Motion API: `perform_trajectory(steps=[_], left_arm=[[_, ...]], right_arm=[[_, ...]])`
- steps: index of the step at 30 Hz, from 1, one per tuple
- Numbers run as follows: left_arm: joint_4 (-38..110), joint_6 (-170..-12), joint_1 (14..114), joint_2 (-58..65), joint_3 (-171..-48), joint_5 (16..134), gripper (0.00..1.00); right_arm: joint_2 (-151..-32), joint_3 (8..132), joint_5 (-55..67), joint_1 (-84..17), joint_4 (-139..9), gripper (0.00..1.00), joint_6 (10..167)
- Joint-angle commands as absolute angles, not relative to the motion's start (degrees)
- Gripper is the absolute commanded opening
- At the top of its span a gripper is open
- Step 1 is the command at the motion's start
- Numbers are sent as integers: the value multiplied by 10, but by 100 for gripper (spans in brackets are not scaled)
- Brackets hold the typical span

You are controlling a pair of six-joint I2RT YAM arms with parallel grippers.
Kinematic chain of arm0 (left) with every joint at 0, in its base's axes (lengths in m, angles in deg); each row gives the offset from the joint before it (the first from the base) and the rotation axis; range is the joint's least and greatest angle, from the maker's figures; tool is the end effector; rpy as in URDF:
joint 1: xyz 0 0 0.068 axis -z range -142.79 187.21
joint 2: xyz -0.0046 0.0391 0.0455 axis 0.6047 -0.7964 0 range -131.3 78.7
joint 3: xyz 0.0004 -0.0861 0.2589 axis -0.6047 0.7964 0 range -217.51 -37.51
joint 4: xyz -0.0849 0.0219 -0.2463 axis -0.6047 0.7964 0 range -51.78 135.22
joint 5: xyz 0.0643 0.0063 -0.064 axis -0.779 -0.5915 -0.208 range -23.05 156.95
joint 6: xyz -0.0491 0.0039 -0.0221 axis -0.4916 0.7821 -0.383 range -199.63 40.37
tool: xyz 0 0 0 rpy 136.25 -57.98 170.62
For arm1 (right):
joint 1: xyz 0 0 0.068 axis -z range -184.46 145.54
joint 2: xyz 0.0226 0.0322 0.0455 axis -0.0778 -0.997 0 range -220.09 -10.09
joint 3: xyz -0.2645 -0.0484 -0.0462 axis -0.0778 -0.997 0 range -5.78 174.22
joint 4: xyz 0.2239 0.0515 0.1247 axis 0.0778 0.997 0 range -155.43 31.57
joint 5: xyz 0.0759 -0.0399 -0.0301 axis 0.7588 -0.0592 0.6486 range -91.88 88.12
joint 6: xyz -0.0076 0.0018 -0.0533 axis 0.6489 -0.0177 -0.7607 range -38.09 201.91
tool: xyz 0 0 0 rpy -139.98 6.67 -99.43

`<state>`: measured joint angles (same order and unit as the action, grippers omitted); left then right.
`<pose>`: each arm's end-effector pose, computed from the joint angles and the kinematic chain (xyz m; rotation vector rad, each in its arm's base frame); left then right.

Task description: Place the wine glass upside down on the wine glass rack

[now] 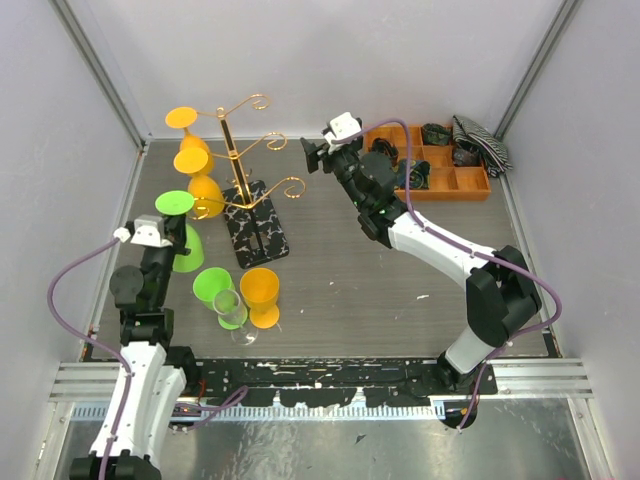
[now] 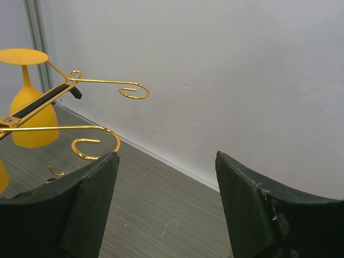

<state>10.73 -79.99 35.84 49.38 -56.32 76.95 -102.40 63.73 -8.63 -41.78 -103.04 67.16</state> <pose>0.1461 -0.0027 0.2889 0.1310 1.2730 -0.0961 0.3092 0.2303 0.3656 -0.4865 1.2254 0.2581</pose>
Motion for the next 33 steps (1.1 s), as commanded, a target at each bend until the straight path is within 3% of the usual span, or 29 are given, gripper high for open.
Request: perform_trajectory(steps=[1,11,33], left_arm=[[77,-801,356,532,-551,776,0],[120,-798,356,572,-533,807,0],[107,-804,356,535,-525,931,0]], right_arm=[[-1027,664,-80,-416,-1041,78,667],[-1028,666,-78,-416,-1036,78,665],[-1034,668,-80,-416,-1035,79,662]])
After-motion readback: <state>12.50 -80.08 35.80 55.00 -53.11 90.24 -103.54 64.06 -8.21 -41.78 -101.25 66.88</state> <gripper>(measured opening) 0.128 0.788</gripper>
